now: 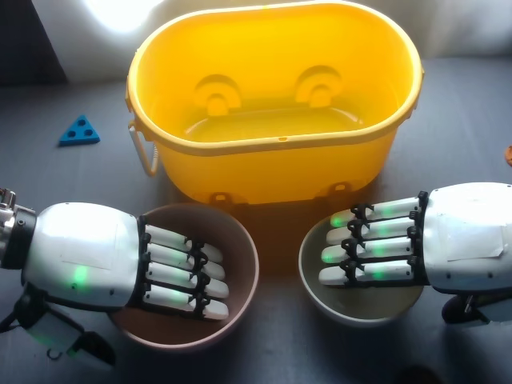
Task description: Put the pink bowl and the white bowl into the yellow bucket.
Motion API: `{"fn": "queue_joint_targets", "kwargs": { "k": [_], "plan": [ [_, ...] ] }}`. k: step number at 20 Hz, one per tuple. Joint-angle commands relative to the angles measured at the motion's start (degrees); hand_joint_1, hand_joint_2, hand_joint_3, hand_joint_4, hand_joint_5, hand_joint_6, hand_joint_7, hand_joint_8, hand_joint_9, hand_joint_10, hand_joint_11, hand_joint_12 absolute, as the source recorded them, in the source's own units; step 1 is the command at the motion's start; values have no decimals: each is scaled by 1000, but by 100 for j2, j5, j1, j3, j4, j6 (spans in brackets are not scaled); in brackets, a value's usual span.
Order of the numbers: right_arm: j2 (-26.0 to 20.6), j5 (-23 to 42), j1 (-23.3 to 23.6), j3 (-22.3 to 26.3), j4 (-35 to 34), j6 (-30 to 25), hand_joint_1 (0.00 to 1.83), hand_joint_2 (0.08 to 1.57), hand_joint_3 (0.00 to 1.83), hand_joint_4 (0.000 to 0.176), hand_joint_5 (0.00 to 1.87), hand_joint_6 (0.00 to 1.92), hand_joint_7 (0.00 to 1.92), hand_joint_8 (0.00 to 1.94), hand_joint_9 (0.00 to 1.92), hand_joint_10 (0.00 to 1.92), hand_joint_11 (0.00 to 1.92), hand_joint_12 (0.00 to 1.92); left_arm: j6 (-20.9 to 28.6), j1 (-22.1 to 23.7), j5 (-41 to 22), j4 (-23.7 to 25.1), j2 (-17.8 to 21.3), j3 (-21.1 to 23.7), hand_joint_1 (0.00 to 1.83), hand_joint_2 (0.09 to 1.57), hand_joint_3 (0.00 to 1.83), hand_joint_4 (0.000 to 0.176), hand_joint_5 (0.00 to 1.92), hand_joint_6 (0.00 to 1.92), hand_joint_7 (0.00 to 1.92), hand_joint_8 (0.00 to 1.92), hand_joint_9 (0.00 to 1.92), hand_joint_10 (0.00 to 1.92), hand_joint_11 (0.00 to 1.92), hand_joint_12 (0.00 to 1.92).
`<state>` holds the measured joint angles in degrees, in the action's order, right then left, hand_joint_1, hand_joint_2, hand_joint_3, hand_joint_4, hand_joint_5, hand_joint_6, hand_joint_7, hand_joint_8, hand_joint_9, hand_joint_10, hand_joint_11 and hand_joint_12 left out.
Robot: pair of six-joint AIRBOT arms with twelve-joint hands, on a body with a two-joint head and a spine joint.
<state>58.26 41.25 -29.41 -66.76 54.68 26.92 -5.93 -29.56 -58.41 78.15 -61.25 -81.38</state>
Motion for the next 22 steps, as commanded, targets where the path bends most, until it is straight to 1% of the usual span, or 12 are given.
{"fn": "queue_joint_targets", "kwargs": {
  "k": [1,3,5,6,7,8,9,10,14,19,20,22],
  "plan": [
    [-41,472,43,0,-231,5,1212,941,0,0,0,0,0,0,0,0,27,13,1,24,-389,-355,63,18,608,1205,8,0,0,0,0,0,0,0,0,0],
    [-41,472,43,0,-228,5,1231,973,0,0,30,1,0,3,1,0,7,246,1,25,-389,-355,69,31,883,1176,0,0,70,25,23,8,5,2,18,9],
    [-41,473,43,0,-215,5,1247,1023,5,0,89,13,39,9,50,15,0,532,1,27,-389,-355,72,37,1240,1088,0,0,352,13,281,33,296,17,23,821],
    [-41,473,42,0,-213,5,1276,1045,3,0,290,44,316,34,290,84,0,1071,1,28,-389,-355,72,39,1339,1099,4,0,552,33,564,42,582,62,253,959],
    [-41,473,42,0,-212,5,1324,1056,2,0,604,74,502,34,481,116,103,1260,1,28,-389,-355,72,40,1433,1096,1,0,703,43,777,46,788,71,495,881],
    [-41,473,42,0,-212,5,1344,1069,3,0,768,60,790,48,786,148,416,1197,1,28,-389,-355,74,39,1475,1134,1,0,639,1075,854,796,932,773,797,1373],
    [-41,474,42,0,-211,5,1459,1099,0,0,853,828,907,702,980,761,756,1452,1,28,-389,-355,74,39,1396,1123,0,0,745,1225,955,871,1025,936,908,948],
    [-42,478,42,0,-203,5,1486,1094,0,0,895,939,954,830,1038,864,817,1518,1,28,-389,-355,77,39,1388,1090,0,0,851,1149,1032,781,1101,876,1016,744],
    [-44,545,41,1,-173,4,1392,1069,3,0,893,1026,1091,830,1110,856,1038,937,1,26,-389,-355,105,68,1392,1056,0,0,957,905,1148,670,1102,918,1045,721],
    [-60,730,46,1,-99,-5,1390,1070,1,0,898,1043,1065,833,1127,865,1008,978,1,25,-477,-355,151,90,1385,1084,0,0,902,916,1062,808,1073,1048,981,1010],
    [-83,839,51,0,-94,-54,1392,1064,0,0,925,1008,1077,803,1139,857,998,1004,4,29,-529,-356,170,92,1287,1081,0,0,959,875,1132,846,1129,742,957,1055],
    [-124,1017,104,0,-14,-307,1394,1057,0,0,943,993,1081,785,1158,815,997,990,36,47,-628,-357,218,116,1383,1072,5,0,954,885,1049,809,1089,1013,960,1037]
  ]
}}
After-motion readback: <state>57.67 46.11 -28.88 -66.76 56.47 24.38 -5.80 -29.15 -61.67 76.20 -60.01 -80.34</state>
